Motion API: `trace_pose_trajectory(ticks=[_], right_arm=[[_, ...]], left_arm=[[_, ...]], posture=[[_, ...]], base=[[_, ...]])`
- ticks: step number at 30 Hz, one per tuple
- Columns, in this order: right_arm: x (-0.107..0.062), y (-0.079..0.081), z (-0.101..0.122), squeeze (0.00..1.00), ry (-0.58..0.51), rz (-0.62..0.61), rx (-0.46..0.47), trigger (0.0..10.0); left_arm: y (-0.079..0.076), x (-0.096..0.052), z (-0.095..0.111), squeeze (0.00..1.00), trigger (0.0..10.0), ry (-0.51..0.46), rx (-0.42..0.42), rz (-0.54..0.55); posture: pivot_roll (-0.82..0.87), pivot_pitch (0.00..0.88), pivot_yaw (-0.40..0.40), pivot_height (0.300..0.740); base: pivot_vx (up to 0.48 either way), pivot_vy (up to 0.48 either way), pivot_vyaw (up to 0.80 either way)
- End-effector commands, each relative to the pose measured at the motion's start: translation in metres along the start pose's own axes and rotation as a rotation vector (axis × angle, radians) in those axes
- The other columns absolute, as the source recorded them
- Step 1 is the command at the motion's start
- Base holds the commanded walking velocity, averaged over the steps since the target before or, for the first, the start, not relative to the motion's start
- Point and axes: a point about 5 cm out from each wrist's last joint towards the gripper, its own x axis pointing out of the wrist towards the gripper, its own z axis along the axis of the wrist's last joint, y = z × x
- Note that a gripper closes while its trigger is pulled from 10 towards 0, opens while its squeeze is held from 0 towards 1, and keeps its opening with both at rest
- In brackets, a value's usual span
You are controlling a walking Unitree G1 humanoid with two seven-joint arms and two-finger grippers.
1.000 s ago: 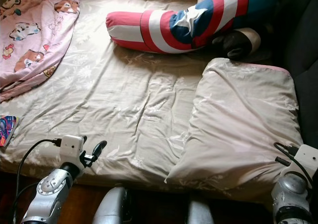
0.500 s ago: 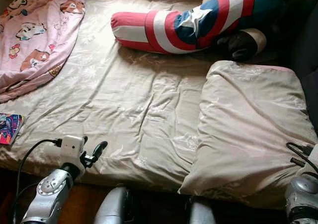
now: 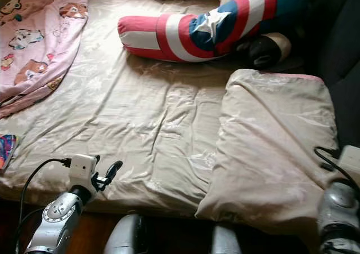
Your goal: Clean up the room
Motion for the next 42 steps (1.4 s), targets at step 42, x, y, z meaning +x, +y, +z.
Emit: trace_pose_trajectory(ticks=[42], right_arm=[[-0.103,0.086,-0.142,0.0,0.453,0.396,0.073,10.0]], left_arm=[[0.013,-0.033,-0.101,0.0,10.0,0.452,-0.197,0.227]], posture=[[0.02,0.031,0.014,0.74]], base=[[0.0,0.0,0.0]])
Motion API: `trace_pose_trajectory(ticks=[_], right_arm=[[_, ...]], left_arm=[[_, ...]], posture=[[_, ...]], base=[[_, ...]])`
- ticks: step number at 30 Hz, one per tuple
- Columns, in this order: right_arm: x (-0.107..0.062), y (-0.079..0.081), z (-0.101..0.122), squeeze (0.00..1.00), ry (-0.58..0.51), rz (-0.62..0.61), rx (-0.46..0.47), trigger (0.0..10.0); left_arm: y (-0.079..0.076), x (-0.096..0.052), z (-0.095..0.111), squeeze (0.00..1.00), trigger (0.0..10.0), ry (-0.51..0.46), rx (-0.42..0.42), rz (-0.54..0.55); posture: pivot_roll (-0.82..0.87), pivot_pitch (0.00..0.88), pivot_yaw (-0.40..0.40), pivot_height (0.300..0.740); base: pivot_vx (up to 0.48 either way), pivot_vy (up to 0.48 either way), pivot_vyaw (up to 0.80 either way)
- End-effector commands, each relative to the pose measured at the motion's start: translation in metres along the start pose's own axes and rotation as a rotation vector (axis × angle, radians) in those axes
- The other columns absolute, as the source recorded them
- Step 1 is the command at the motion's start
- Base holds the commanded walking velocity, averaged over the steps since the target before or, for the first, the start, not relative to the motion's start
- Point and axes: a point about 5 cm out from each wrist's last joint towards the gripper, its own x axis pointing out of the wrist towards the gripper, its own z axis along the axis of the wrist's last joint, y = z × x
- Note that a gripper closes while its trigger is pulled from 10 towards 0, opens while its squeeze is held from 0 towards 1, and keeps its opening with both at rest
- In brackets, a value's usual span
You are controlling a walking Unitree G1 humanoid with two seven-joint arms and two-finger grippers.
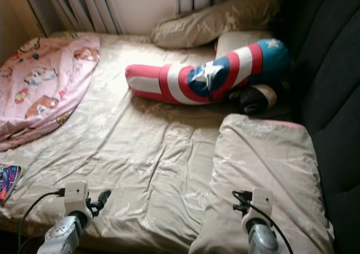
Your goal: Clean up the room
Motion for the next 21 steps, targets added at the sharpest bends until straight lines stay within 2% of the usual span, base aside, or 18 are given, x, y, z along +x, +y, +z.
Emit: trace_pose_trajectory(ticks=[1,4,6,12,21], right_arm=[[-0.004,-0.003,-0.014,0.0,0.078,-0.016,-0.006,10.0],[-0.005,-0.003,-0.018,0.0,0.103,-0.019,-0.008,10.0],[-0.007,-0.002,-0.025,0.0,0.143,-0.029,-0.018,10.0],[-0.011,-0.004,-0.036,0.0,0.197,-0.058,-0.047,10.0],[-0.016,-0.008,-0.046,0.0,0.237,-0.087,-0.006,10.0]], left_arm=[[0.007,-0.004,-0.015,0.0,10.0,0.095,0.042,0.026],[0.01,-0.006,-0.023,0.0,10.0,0.139,0.055,0.039],[0.015,-0.012,-0.036,0.0,10.0,0.22,0.052,0.063],[0.014,-0.02,-0.054,0.0,10.0,0.306,0.1,0.055],[0.01,-0.024,-0.065,0.0,10.0,0.354,0.126,0.052]], posture=[[0.02,0.027,0.013,0.74],[0.02,0.019,0.014,0.74],[0.02,0.011,0.012,0.74],[0.03,0.034,0.007,0.74],[0.01,0.069,0.012,0.74]], base=[[0.0,0.0,0.0],[0.0,0.0,0.0],[0.0,0.0,0.0],[0.0,0.0,0.0],[0.0,0.0,0.0]])
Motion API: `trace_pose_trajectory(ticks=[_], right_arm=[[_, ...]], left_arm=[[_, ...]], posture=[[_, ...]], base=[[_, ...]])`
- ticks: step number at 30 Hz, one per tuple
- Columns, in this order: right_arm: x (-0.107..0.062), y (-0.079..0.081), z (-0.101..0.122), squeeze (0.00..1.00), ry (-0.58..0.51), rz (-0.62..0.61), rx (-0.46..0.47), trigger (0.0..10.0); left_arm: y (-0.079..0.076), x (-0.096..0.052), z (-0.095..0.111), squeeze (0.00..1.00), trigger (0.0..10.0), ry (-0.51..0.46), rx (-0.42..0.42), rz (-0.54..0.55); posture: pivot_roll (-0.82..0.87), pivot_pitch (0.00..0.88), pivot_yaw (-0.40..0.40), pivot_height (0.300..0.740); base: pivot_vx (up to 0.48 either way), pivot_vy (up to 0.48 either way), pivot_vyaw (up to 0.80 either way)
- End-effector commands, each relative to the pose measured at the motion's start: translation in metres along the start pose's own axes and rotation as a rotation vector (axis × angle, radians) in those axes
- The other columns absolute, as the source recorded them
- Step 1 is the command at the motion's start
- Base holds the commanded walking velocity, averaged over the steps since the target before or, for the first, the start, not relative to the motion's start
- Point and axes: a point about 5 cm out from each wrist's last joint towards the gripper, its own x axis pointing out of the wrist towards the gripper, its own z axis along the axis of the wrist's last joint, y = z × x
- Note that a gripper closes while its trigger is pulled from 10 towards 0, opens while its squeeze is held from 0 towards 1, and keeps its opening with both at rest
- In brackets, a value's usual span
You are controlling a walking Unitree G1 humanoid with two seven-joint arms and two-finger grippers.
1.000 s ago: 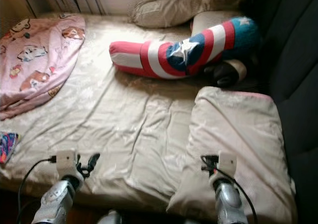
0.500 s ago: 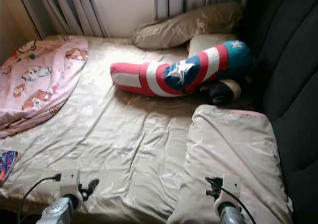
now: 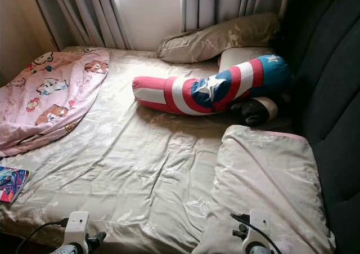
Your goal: Clean up the room
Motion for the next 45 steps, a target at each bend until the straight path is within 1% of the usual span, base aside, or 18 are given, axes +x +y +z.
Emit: trace_pose_trajectory(ticks=[1,7,11,12,13,16,17,18,19,25,29,33,35,38,39,40,41,45], right_arm=[[0.0,-0.002,-0.002,0.0,0.011,-0.016,0.022,10.0],[-0.001,-0.003,-0.003,0.0,0.019,-0.028,0.028,10.0],[-0.001,0.001,-0.006,0.0,0.022,-0.013,0.04,10.0],[-0.002,0.003,-0.009,0.0,0.036,-0.009,-0.005,10.0],[-0.002,0.004,-0.009,0.0,0.037,-0.008,-0.018,10.0],[-0.002,0.005,-0.011,0.02,0.042,-0.012,-0.005,10.0],[-0.002,0.006,-0.012,0.49,0.042,-0.012,0.0,10.0],[-0.002,0.006,-0.012,0.49,0.042,-0.012,0.0,10.0],[-0.002,0.006,-0.012,1.0,0.039,-0.011,0.005,10.0],[-0.003,0.007,-0.014,1.0,0.04,-0.014,0.012,10.0],[-0.003,0.009,-0.014,1.0,0.034,-0.009,-0.017,10.0],[-0.003,0.008,-0.014,1.0,0.035,-0.01,-0.015,10.0],[-0.003,0.008,-0.014,1.0,0.038,-0.005,-0.023,10.0],[-0.003,0.009,-0.014,1.0,0.039,-0.007,-0.027,10.0],[-0.003,0.009,-0.015,0.91,0.042,-0.006,-0.031,10.0],[-0.003,0.01,-0.016,0.69,0.048,-0.004,-0.039,10.0],[-0.003,0.01,-0.016,0.0,0.05,-0.002,-0.047,10.0],[-0.003,0.013,-0.016,0.0,0.048,0.006,-0.037,10.0]], left_arm=[[-0.002,-0.001,-0.009,0.0,10.0,0.042,0.022,-0.006],[-0.006,-0.002,-0.013,0.0,10.0,0.06,0.046,-0.012],[-0.002,-0.003,-0.017,0.0,10.0,0.073,0.041,0.004],[0.0,-0.004,-0.02,0.0,10.0,0.083,0.044,0.008],[0.001,-0.004,-0.021,0.0,10.0,0.086,0.043,0.008],[0.004,-0.006,-0.025,0.0,10.0,0.095,0.042,0.007],[0.005,-0.007,-0.027,0.0,10.0,0.098,0.042,0.006],[0.005,-0.007,-0.027,0.0,10.0,0.098,0.042,0.006],[0.005,-0.007,-0.027,0.0,10.0,0.1,0.042,0.006],[0.007,-0.008,-0.03,0.0,10.0,0.102,0.038,0.005],[0.005,-0.009,-0.032,0.0,10.0,0.1,0.03,0.003],[-0.007,-0.007,-0.032,0.0,10.0,0.101,0.024,-0.005],[-0.017,-0.004,-0.029,0.0,10.0,0.097,0.023,-0.015],[-0.024,-0.003,-0.028,0.0,10.0,0.095,0.021,-0.02],[-0.025,-0.003,-0.028,0.0,10.0,0.094,0.019,-0.021],[-0.027,-0.003,-0.027,0.0,10.0,0.095,0.018,-0.022],[-0.028,-0.003,-0.027,0.0,10.0,0.096,0.019,-0.023],[-0.021,-0.004,-0.028,0.0,10.0,0.097,0.004,-0.014]], posture=[[0.01,0.072,0.012,0.74],[0.01,0.086,0.009,0.74],[0.02,0.095,0.009,0.74],[0.02,0.098,0.009,0.74],[0.02,0.098,0.009,0.74],[0.01,0.107,0.011,0.74],[0.01,0.107,0.011,0.74],[0.01,0.107,0.011,0.74],[0.01,0.109,0.011,0.74],[0.01,0.114,0.013,0.74],[0.0,0.117,0.01,0.74],[0.01,0.116,0.006,0.74],[0.01,0.117,0.004,0.74],[0.01,0.114,0.002,0.74],[0.01,0.114,0.003,0.74],[0.01,0.109,0.001,0.74],[0.01,0.109,0.001,0.74],[0.02,0.109,0.001,0.74]], base=[[0.0,0.0,0.0],[0.0,0.0,0.0],[0.0,0.0,0.0],[0.0,0.0,0.0],[0.0,0.0,0.0],[0.0,0.0,0.0],[0.0,0.0,0.0],[0.0,0.0,0.0],[0.0,0.0,0.0],[0.0,0.0,0.0],[0.0,0.0,0.0],[0.0,0.0,0.0],[0.0,0.0,0.0],[0.0,0.0,0.0],[0.0,0.0,0.0],[0.0,0.0,0.0],[0.0,0.0,0.0],[0.0,0.0,0.0]])
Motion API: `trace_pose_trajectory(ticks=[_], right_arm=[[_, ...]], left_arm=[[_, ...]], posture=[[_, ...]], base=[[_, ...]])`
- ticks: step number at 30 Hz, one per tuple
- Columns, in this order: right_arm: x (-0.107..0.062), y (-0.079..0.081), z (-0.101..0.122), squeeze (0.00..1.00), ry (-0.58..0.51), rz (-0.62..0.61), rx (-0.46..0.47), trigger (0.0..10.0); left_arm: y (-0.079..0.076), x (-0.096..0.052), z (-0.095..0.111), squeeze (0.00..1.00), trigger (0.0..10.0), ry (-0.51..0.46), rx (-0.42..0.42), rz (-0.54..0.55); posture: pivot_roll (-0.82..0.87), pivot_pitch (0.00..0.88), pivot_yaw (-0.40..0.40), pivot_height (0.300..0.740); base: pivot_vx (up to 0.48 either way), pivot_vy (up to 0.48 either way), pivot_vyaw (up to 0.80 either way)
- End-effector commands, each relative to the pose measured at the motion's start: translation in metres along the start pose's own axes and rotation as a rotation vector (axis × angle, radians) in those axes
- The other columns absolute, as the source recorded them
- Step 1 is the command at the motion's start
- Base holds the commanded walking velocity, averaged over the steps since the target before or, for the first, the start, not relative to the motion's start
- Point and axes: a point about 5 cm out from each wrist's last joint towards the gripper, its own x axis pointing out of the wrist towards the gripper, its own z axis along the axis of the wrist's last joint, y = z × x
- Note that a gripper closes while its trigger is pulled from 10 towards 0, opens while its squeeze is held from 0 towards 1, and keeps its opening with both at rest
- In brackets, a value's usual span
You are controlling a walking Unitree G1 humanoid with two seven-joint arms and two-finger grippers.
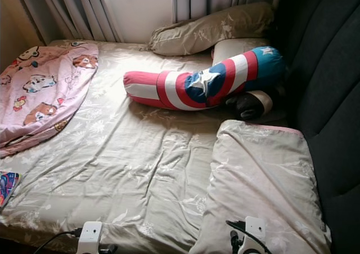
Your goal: Clean up the room
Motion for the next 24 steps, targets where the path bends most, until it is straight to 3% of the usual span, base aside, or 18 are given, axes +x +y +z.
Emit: trace_pose_trajectory(ticks=[1,7,9,13,24], right_arm=[[-0.0006,0.0021,-0.0036,0.0,0.016,0.005,0.002,10.0],[-0.0004,0.0027,-0.0039,0.0,0.026,0.011,-0.073,10.0],[-0.0005,0.0036,-0.0034,0.0,0.016,0.017,-0.078,10.0],[-0.0009,0.0056,-0.0042,0.0,0.009,0.016,-0.011,10.0],[-0.0011,0.0067,-0.0058,0.0,0.019,0.027,-0.004,10.0]], left_arm=[[0.0048,-0.0017,-0.0077,0.0,10.0,0.038,0.004,0.009],[0.0059,-0.002,-0.0089,0.0,10.0,0.044,-0.004,0.01],[0.0061,-0.0021,-0.0092,0.0,10.0,0.045,-0.004,0.01],[0.0069,-0.0023,-0.0097,0.0,10.0,0.047,0.0,0.009],[0.0088,-0.0029,-0.0108,0.0,10.0,0.051,0.001,0.011]], posture=[[0.02,0.109,0.001,0.74],[0.02,0.098,0.003,0.74],[0.02,0.095,0.003,0.74],[0.02,0.086,0.005,0.74],[0.03,0.101,0.005,0.74]], base=[[0.0,0.0,0.0],[0.0,0.0,0.0],[0.0,0.251,0.8],[0.0,0.406,0.46],[0.0,0.45,0.0]])
